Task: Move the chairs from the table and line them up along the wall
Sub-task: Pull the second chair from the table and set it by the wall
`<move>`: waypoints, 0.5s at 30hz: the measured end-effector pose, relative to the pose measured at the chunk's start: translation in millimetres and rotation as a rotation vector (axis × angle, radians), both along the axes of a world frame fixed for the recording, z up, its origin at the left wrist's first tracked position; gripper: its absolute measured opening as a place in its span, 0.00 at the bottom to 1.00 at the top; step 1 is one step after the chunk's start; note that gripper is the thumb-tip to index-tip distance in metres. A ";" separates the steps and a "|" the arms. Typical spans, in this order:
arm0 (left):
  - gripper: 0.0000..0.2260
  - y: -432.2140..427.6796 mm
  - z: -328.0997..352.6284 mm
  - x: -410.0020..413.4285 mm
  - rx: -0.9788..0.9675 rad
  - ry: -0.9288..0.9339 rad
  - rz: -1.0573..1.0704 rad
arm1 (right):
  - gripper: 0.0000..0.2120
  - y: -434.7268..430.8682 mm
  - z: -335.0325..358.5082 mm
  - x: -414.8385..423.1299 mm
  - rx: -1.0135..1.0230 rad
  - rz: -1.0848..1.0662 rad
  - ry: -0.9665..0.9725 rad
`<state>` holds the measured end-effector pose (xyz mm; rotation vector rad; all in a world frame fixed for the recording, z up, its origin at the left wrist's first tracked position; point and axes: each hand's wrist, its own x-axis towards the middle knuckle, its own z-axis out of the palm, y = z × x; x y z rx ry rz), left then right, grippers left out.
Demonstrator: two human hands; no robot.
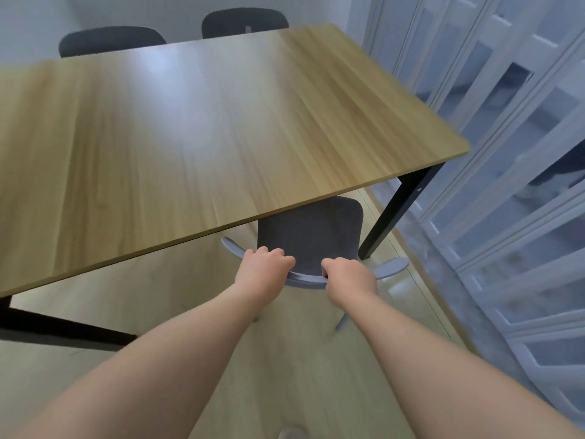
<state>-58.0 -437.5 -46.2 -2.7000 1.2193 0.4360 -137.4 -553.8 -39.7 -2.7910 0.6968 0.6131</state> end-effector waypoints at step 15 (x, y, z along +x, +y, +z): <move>0.10 130.3 11.0 -26.8 0.050 -0.004 -0.083 | 0.13 132.2 7.2 -39.4 0.066 -0.003 0.064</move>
